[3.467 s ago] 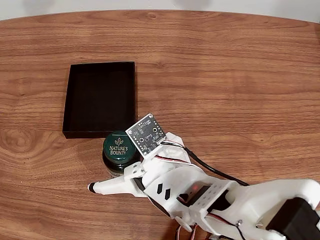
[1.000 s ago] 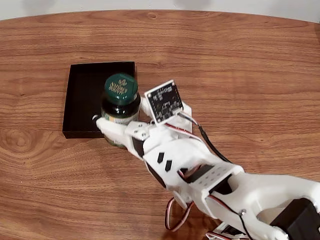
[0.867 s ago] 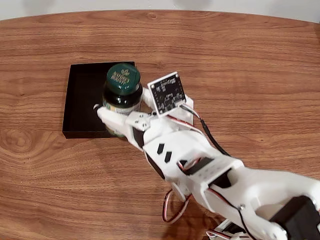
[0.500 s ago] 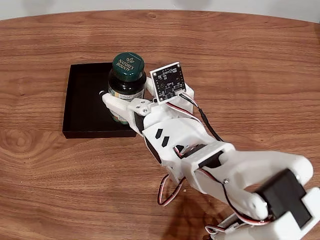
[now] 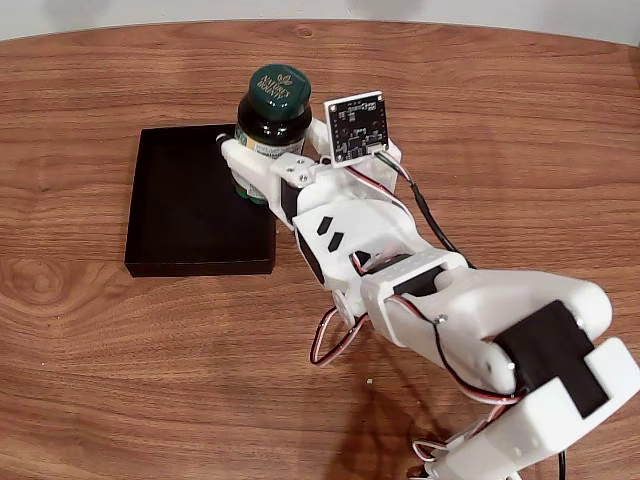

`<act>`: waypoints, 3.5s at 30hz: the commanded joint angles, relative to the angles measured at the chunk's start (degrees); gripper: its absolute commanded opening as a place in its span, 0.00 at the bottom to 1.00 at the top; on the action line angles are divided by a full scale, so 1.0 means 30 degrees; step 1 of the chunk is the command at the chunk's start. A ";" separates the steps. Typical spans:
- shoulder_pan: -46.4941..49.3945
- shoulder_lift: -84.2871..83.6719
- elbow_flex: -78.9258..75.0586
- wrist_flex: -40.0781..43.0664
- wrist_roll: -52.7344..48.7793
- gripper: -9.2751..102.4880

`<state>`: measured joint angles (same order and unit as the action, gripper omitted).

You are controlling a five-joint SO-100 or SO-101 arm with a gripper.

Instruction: Pick up the pill bottle and place it in the black box.

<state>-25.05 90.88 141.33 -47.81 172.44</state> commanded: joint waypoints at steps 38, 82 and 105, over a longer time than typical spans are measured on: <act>-0.2490 -1.0107 -0.8818 -0.4805 0.0820 0.31; -0.2314 -1.2100 -0.8848 -0.4717 0.0967 0.53; -0.0762 -0.4717 -0.1084 -0.2988 0.2871 0.47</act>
<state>-28.65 68.03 136.14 -56.95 179.91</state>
